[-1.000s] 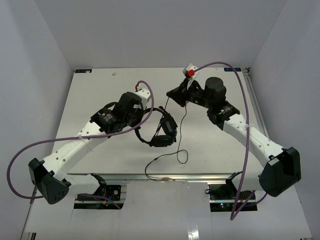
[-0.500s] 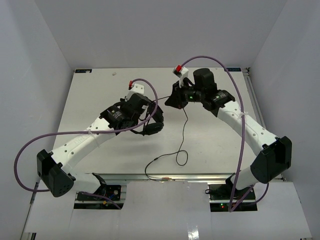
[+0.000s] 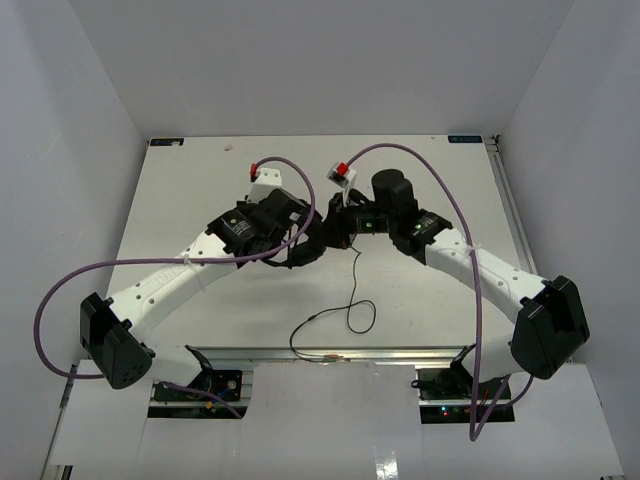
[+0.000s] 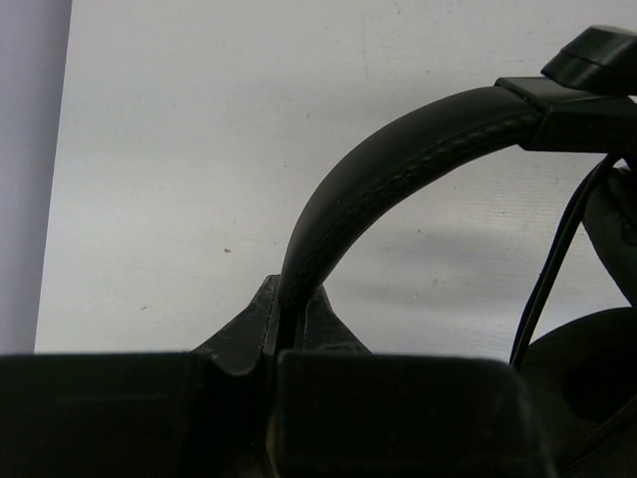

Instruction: Wrap the headphones

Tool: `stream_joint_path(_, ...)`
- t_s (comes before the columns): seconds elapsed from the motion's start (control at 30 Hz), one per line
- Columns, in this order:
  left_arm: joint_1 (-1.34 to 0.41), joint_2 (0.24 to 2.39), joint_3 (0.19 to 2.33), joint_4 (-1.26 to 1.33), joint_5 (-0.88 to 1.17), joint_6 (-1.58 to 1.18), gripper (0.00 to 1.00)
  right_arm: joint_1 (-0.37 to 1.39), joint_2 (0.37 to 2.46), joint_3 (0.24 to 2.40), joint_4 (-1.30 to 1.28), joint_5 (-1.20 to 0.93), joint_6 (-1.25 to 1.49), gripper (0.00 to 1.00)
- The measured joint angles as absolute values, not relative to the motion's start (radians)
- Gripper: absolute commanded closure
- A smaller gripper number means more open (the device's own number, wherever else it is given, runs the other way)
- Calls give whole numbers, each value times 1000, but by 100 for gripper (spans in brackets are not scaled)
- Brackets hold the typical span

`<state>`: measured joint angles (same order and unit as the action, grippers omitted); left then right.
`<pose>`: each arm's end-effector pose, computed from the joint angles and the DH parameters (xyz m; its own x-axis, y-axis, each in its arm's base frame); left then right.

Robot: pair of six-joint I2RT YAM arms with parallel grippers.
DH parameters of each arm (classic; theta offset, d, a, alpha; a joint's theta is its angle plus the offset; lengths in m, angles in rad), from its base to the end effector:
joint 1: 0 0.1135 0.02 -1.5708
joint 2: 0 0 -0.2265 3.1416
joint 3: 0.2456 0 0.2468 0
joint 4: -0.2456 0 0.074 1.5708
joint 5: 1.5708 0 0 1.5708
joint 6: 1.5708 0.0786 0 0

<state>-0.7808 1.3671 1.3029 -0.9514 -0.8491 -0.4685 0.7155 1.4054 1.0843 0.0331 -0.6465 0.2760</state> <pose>0.2428 -0.1575 0.2728 -0.6217 0.1960 -0.7584 -0.1085 0.9373 0.3312 0.2406 0.2718 0.2795 -0.4678 -0.1183 -0.8759 -0.8648 0.2659 0.4259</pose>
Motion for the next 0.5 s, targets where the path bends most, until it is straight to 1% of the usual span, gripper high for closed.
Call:
stream_joint_path(0.23, -769, 1313, 1302, -934, -819, -543, 100, 805, 1346, 872, 281, -673, 338, 82)
stream_joint_path(0.5, -768, 1158, 1261, -876, -779, -624, 100, 878, 1325, 739, 486, -632, 358, 79)
